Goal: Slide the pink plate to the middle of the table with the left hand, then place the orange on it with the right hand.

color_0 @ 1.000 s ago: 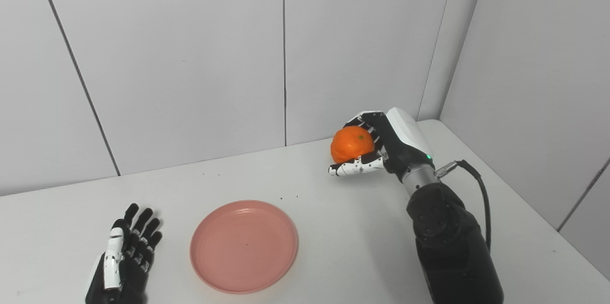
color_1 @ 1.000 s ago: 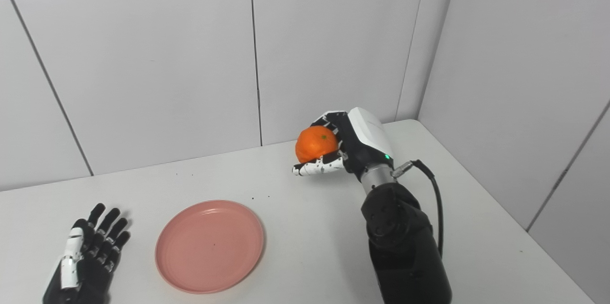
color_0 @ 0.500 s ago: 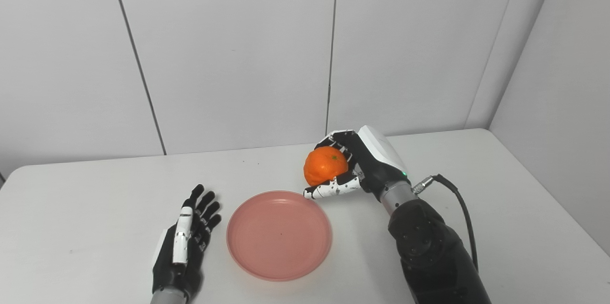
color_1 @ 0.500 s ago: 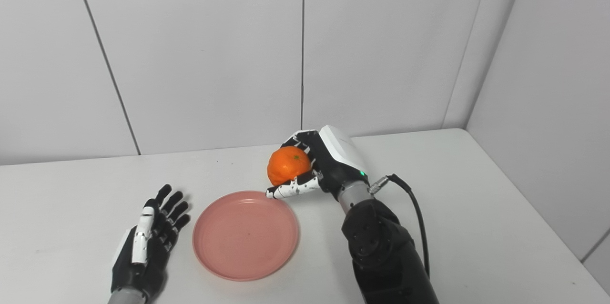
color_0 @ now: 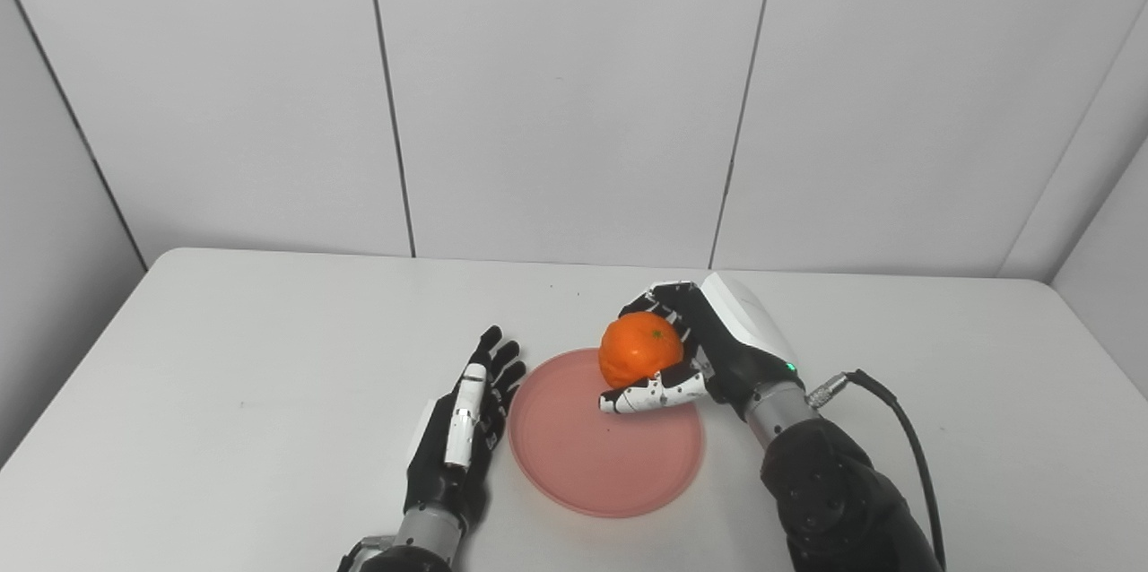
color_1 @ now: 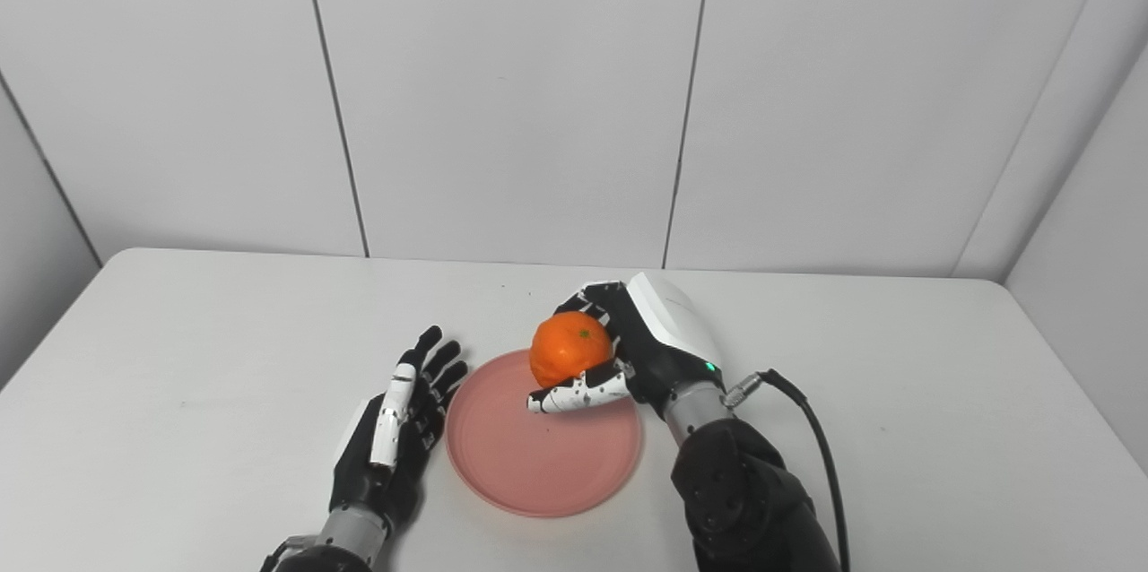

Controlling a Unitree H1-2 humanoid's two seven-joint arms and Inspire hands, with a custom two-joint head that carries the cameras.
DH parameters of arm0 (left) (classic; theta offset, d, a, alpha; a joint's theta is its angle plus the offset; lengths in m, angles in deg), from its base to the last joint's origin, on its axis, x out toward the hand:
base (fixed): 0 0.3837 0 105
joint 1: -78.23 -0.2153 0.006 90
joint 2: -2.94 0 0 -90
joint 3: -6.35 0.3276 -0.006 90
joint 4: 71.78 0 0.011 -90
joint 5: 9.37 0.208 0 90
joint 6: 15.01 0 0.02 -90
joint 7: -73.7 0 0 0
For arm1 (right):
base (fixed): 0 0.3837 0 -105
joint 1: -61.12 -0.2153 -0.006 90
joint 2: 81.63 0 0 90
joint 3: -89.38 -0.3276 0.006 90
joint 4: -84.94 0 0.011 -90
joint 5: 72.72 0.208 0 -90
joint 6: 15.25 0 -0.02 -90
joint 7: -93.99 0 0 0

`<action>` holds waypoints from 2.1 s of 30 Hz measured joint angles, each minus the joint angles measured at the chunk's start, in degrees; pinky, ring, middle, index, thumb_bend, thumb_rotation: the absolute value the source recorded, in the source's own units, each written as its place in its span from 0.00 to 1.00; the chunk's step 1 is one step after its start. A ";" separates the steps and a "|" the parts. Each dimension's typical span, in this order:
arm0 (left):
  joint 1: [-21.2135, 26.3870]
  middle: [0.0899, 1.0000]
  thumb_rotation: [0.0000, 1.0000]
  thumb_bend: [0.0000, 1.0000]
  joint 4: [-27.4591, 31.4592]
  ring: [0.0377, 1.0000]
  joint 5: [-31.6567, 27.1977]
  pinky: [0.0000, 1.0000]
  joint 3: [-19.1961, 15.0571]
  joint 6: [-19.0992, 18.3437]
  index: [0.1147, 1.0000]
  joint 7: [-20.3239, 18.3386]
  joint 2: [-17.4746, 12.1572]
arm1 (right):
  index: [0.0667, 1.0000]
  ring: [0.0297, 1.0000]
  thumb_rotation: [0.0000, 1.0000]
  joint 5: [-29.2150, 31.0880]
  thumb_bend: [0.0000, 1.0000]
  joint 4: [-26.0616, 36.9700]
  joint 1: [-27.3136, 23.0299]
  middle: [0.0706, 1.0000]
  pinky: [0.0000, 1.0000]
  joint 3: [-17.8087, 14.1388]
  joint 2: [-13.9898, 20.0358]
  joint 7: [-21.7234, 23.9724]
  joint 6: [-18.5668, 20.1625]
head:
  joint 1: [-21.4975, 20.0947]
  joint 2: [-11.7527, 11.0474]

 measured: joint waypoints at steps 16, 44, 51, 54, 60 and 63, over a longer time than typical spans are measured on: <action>0.10 0.96 1.00 0.37 -2.59 0.94 2.66 0.96 0.83 4.42 0.94 1.86 1.66 | 0.45 0.32 0.14 -0.25 0.52 -11.71 -0.72 0.39 0.24 4.58 -0.12 -6.06 -4.43 | 4.39 0.88; 0.23 0.92 1.00 0.36 -3.03 0.92 4.94 0.91 0.26 5.11 0.92 3.70 2.65 | 0.45 0.27 0.14 -3.79 0.52 -17.34 -2.29 0.36 0.20 11.40 -1.05 -11.51 -6.59 | 3.52 2.55; 0.31 0.93 1.00 0.36 -2.97 0.93 5.02 0.92 0.28 4.86 0.93 3.82 2.65 | 0.53 0.39 0.20 -4.36 0.64 -16.80 -2.29 0.48 0.30 11.78 -0.82 -10.44 -6.58 | 3.52 2.99; 0.32 0.94 1.00 0.37 -2.97 0.93 5.10 0.92 0.32 4.85 0.93 3.82 2.65 | 0.62 0.44 0.26 -4.50 0.75 -15.22 -2.23 0.53 0.35 12.01 -0.21 -7.84 -6.54 | 3.60 2.81; 0.32 0.94 1.00 0.37 -2.84 0.93 5.26 0.93 0.39 4.59 0.94 3.82 2.64 | 0.80 0.62 0.31 -3.55 0.87 -10.19 -1.65 0.67 0.49 11.72 0.68 0.19 -3.33 | 3.69 2.99; 0.32 0.95 1.00 0.36 -2.74 0.94 5.09 0.94 0.26 4.45 0.94 3.81 2.64 | 0.88 0.75 0.36 -2.73 0.93 -8.44 -1.18 0.80 0.62 10.84 0.76 2.38 -2.56 | 3.43 3.08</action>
